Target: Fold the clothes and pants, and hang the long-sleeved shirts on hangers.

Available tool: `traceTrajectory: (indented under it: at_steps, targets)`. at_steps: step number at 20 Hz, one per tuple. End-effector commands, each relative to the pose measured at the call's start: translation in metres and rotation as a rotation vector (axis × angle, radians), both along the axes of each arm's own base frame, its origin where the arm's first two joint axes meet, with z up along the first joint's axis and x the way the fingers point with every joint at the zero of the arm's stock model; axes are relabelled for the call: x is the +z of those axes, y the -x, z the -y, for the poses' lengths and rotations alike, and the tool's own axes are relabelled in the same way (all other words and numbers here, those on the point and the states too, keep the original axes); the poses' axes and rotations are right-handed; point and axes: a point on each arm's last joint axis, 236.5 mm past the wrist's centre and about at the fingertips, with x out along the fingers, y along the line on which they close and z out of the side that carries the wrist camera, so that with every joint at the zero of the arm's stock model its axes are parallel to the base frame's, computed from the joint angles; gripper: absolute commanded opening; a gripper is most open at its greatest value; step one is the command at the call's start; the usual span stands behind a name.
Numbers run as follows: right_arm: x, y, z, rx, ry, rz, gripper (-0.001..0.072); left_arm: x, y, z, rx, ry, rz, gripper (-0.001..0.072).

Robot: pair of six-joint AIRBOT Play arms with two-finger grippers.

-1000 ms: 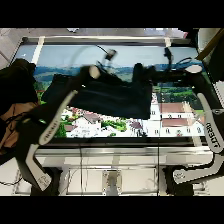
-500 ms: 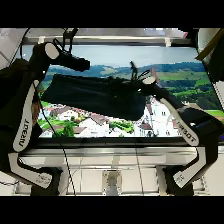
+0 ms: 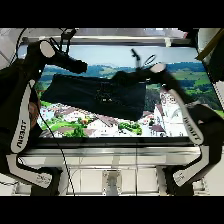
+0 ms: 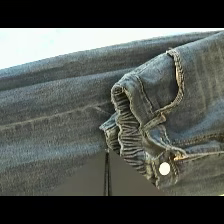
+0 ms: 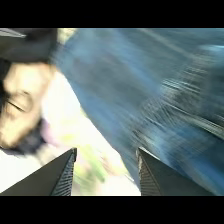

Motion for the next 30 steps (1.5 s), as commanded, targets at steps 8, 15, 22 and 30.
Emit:
traceTrajectory:
  at_steps: [8,15,22,30]
  targets:
    - [-0.117,0.032,0.189,-0.362,0.197,-0.316,0.0689,0.000,0.001,-0.006,0.007,-0.004,-0.010,0.0015]
    - [-0.154,0.019,0.169,-0.395,0.047,-0.373,0.0687,0.000,0.001,-0.006,0.007,-0.004,-0.010,0.0015]
    - [-0.134,0.025,0.108,-0.256,-0.098,-0.349,0.0514,-0.001,0.001,-0.006,0.007,-0.004,-0.011,0.0015]
    - [-0.060,0.070,0.110,-0.044,-0.161,-0.371,0.0057,-0.015,0.015,-0.032,0.027,-0.124,-0.081,0.0014]
